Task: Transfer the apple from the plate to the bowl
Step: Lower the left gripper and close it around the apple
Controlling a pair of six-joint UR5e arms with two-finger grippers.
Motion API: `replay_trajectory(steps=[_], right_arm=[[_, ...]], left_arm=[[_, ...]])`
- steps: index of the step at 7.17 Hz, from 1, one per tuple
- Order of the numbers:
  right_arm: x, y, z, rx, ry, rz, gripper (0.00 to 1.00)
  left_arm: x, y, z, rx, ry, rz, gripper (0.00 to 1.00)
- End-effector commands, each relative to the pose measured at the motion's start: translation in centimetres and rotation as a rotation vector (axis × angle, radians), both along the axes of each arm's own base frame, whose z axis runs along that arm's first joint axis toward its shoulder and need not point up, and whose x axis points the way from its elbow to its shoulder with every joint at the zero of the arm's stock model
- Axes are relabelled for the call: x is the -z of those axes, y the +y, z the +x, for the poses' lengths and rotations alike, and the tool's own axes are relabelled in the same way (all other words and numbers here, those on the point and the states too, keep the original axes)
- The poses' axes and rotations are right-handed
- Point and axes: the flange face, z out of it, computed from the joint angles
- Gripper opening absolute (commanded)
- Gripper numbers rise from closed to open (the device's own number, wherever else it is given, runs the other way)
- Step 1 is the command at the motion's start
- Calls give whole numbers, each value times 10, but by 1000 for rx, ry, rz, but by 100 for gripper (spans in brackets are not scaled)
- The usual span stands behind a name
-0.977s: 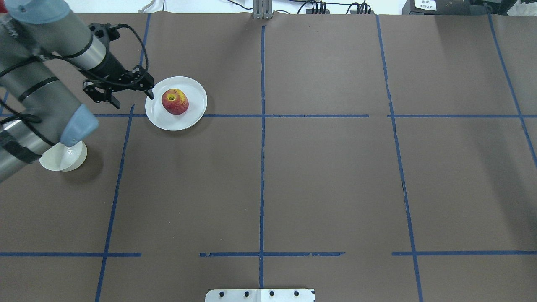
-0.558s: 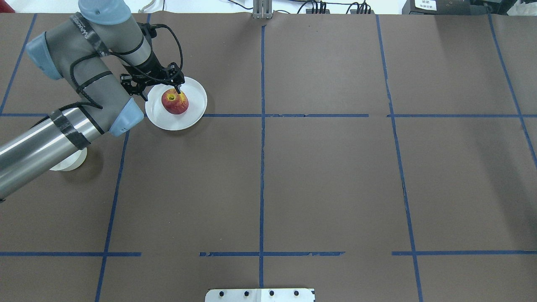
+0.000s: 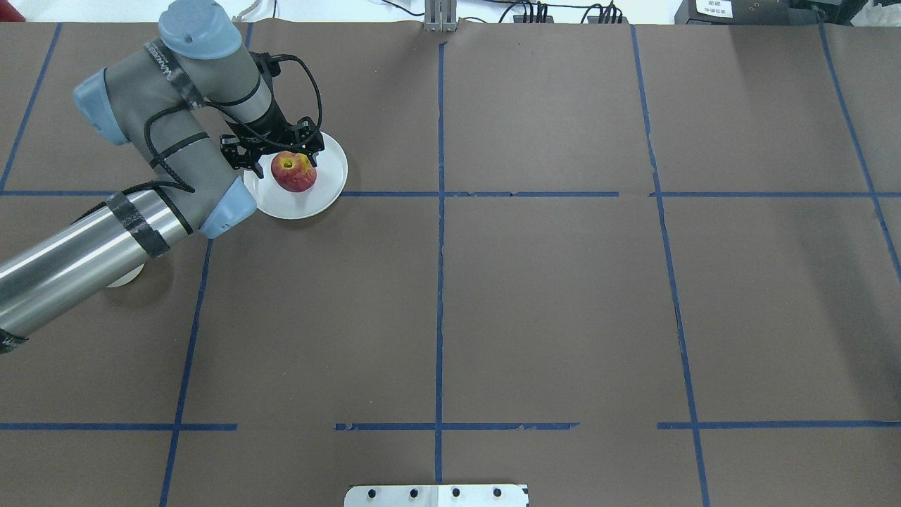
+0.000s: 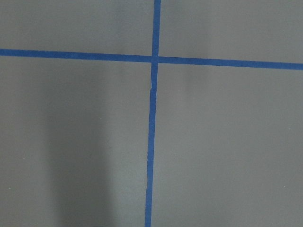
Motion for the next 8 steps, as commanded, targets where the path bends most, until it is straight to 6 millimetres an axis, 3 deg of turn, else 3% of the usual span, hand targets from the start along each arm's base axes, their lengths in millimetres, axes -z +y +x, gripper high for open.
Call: replay_trajectory(steps=[1, 3, 5, 6, 7, 8], right_arm=[[-1, 0, 0, 0, -1, -2, 100], [-1, 0, 0, 0, -1, -2, 100], [-1, 0, 0, 0, 1, -2, 100], [0, 0, 0, 0, 0, -1, 100], [-1, 0, 0, 0, -1, -2, 100], [0, 0, 0, 0, 0, -1, 100]], left_arm=[[-9, -10, 12, -1, 11, 14, 100], [-15, -7, 22, -14, 1, 4, 94], [-16, -4, 24, -22, 0, 6, 19], [-5, -8, 14, -9, 7, 19, 0], [15, -12, -30, 34, 13, 28, 0], [25, 27, -73, 27, 14, 58, 0]])
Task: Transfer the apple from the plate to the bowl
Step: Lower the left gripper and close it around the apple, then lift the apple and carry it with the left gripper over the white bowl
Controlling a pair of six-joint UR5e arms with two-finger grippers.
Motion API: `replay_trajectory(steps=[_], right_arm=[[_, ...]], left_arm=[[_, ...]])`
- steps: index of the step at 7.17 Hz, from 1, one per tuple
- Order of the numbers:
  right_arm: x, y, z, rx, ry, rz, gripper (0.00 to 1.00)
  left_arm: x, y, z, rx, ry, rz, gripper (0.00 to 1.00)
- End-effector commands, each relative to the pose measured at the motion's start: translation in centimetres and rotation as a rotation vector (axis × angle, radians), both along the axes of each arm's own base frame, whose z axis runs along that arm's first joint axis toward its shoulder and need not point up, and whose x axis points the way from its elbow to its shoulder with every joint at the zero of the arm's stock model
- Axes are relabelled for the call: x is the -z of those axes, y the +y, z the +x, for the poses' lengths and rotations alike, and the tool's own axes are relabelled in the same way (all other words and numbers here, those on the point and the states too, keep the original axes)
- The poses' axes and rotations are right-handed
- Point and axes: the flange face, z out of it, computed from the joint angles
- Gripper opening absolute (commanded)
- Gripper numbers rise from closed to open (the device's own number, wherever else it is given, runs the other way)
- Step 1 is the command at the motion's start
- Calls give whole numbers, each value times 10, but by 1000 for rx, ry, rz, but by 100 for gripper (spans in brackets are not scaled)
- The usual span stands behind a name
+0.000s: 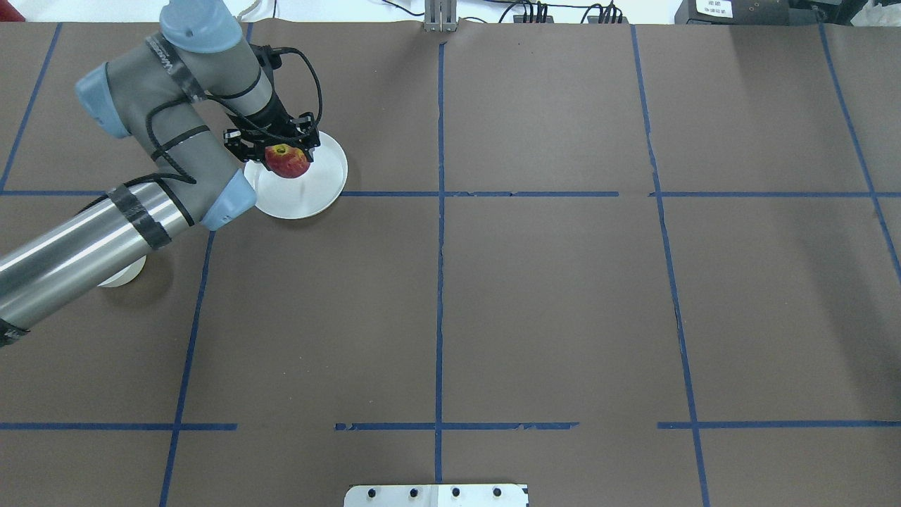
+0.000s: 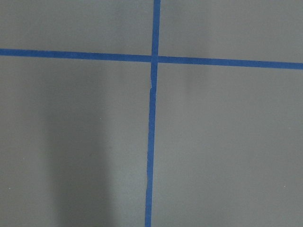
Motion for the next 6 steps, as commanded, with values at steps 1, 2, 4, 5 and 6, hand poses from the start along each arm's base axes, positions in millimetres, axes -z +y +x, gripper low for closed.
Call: replay_trajectory(steps=[1, 2, 4, 5, 6], right_arm=[[0, 0, 0, 1, 1, 2, 100], [0, 0, 0, 0, 1, -1, 100], [0, 0, 0, 0, 1, -1, 100], [0, 0, 0, 0, 1, -1, 100], [0, 0, 0, 0, 1, -1, 100]], left_arm=[[12, 80, -100, -21, 23, 115, 0], [-18, 128, -137, -44, 14, 136, 0], [-89, 175, -179, -135, -51, 154, 0], [-119, 186, -187, -156, -55, 177, 0], [-149, 191, -192, -153, -40, 202, 0]])
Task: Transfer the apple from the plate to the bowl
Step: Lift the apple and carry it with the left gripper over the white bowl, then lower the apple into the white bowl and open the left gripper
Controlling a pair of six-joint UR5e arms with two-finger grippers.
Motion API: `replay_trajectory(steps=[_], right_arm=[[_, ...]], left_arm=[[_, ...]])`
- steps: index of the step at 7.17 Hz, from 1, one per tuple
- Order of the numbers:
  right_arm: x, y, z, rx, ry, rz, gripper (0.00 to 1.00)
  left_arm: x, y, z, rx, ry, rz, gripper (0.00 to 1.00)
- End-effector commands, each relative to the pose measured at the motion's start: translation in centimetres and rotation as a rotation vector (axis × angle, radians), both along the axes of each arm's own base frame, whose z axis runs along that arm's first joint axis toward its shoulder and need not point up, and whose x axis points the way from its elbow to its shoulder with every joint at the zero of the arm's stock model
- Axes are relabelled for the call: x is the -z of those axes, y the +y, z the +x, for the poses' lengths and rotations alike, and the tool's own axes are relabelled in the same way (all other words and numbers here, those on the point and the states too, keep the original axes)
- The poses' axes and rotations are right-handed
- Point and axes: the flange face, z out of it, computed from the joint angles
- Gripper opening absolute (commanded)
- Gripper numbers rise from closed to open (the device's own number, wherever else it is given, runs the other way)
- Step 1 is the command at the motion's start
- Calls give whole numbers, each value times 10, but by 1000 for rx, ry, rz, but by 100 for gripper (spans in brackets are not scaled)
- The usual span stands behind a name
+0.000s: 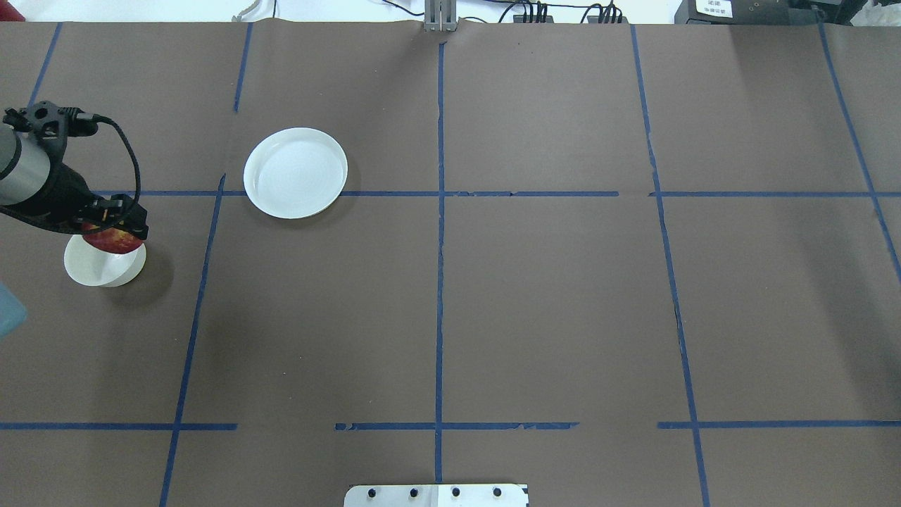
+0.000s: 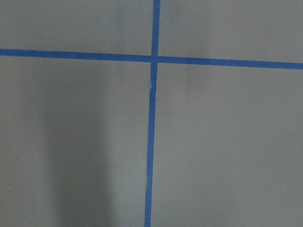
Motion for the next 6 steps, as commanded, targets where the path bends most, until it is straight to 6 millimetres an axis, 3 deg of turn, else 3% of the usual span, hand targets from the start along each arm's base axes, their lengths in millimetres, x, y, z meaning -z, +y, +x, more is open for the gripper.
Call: replay_trajectory(steps=[1, 5, 6], right_arm=[[0, 0, 0, 0, 0, 0, 100], [1, 0, 0, 0, 0, 1, 100], [1, 0, 0, 0, 0, 1, 100]], left_arm=[[-60, 4, -2, -10, 9, 24, 0], [-98, -4, 5, -17, -32, -29, 0], [-95, -7, 9, -16, -29, -27, 0]])
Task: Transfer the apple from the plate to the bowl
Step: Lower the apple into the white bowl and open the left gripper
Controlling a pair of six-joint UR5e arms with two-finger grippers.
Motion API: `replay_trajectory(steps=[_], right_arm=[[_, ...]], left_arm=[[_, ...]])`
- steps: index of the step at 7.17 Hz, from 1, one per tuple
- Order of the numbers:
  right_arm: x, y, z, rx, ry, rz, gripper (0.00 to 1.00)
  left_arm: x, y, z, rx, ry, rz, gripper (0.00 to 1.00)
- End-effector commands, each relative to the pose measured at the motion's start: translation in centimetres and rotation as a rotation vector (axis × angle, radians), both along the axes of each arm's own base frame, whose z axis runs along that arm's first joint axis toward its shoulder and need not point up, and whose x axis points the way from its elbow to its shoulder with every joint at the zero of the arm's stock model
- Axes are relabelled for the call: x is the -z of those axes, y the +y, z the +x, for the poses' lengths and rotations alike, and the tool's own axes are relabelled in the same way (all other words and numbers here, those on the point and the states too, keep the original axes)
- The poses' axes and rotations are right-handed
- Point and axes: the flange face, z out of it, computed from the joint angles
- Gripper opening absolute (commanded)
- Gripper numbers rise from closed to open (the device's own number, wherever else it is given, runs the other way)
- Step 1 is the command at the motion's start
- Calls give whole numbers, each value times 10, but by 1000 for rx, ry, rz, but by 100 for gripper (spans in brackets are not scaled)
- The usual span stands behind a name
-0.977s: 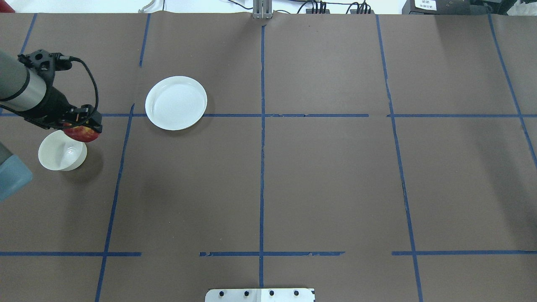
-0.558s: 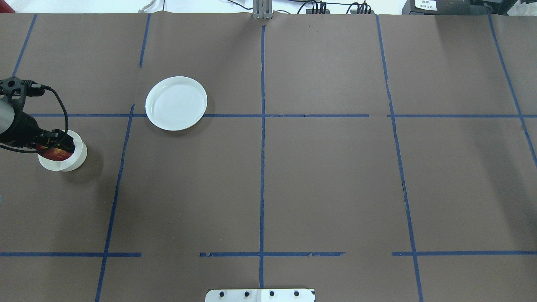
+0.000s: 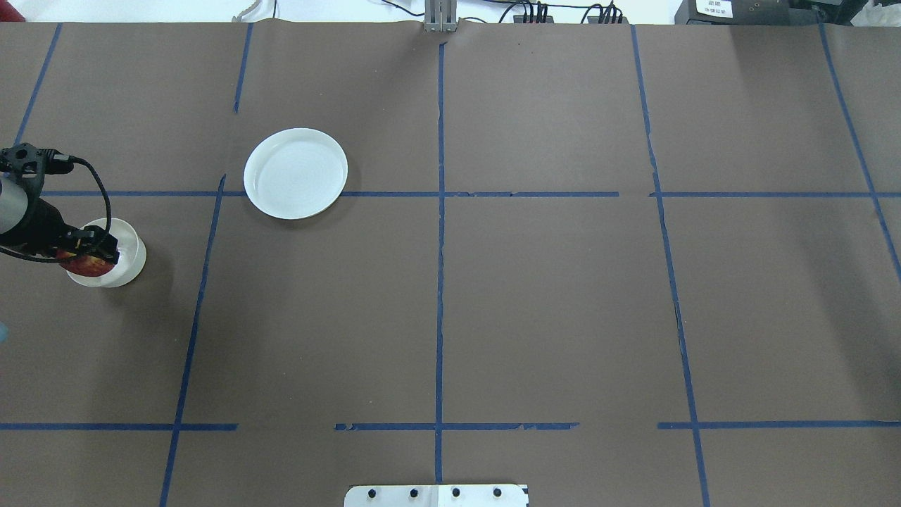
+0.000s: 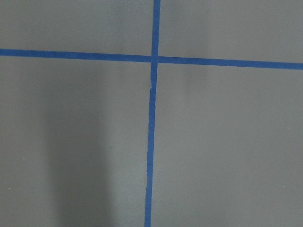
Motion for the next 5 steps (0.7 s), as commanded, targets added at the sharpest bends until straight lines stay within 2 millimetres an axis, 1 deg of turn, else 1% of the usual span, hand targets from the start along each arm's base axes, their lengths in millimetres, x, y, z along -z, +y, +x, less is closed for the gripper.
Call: replay_trajectory(steps=[1, 2, 4, 5], right_arm=[[0, 0, 0, 0, 0, 1, 100], [0, 0, 0, 1, 0, 0, 100], [0, 0, 0, 0, 0, -1, 100], [0, 0, 0, 1, 0, 0, 100]], left_arm=[[3, -13, 12, 0, 3, 1, 0], [4, -24, 20, 1, 3, 0, 0], [-10, -23, 22, -4, -13, -21, 7], [-14, -21, 21, -4, -16, -28, 7]])
